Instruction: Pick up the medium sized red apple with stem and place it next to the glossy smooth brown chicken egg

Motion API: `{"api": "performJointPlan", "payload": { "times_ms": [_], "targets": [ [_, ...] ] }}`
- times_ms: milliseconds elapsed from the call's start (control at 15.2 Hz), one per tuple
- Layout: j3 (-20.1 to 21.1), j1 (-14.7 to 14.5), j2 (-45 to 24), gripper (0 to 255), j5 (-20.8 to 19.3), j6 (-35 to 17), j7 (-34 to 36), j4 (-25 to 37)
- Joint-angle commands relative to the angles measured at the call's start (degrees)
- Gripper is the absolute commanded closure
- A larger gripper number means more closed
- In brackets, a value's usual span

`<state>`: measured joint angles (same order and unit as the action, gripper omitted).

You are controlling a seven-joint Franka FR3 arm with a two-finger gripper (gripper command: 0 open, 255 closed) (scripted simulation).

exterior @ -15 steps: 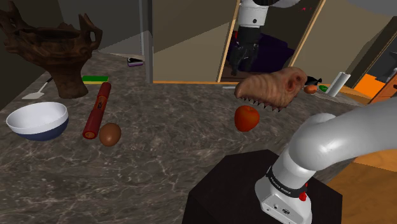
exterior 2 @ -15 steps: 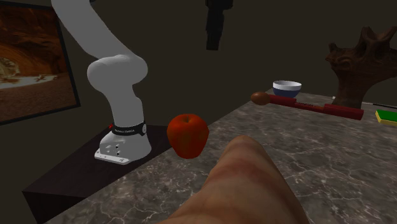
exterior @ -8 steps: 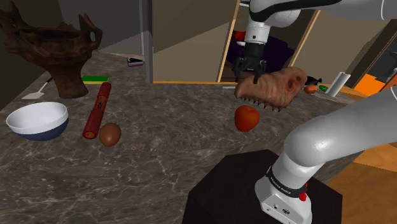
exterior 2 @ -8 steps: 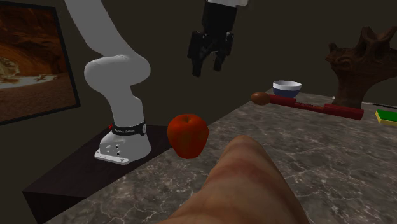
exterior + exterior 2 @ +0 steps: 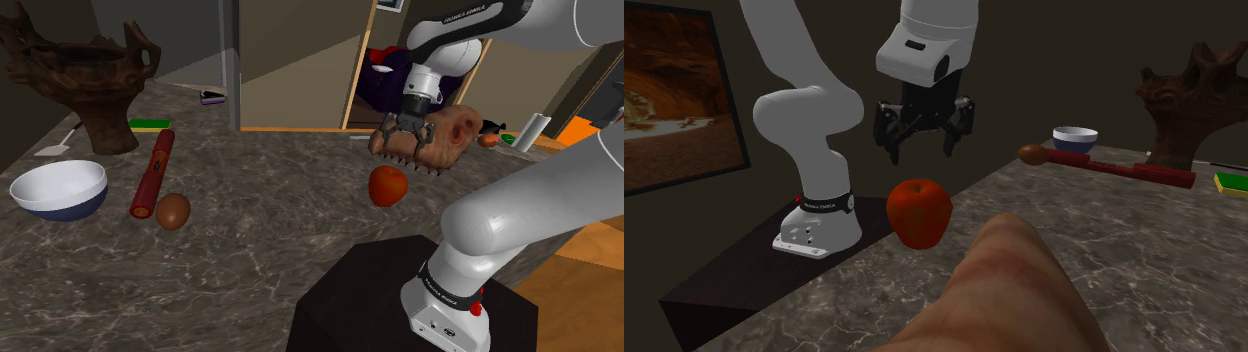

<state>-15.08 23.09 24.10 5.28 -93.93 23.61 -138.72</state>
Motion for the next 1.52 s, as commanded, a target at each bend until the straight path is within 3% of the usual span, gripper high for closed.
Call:
{"api": "performJointPlan", "payload": {
  "times_ms": [0, 330, 858, 924, 1452],
  "targets": [
    [-0.1, 0.3, 0.1, 0, 0.3, -1.4, 0.7, -1.7],
    [0.2, 0.2, 0.6, 0, 0.6, -5.5, 0.7, -6.3],
    [0.2, 0.2, 0.6, 0, 0.6, -5.5, 0.7, -6.3],
    [0.2, 0.2, 0.6, 255, 0.6, -5.5, 0.7, -6.3],
    [0.2, 0.2, 0.6, 255, 0.6, -5.5, 0.7, -6.3]
  ]
}}
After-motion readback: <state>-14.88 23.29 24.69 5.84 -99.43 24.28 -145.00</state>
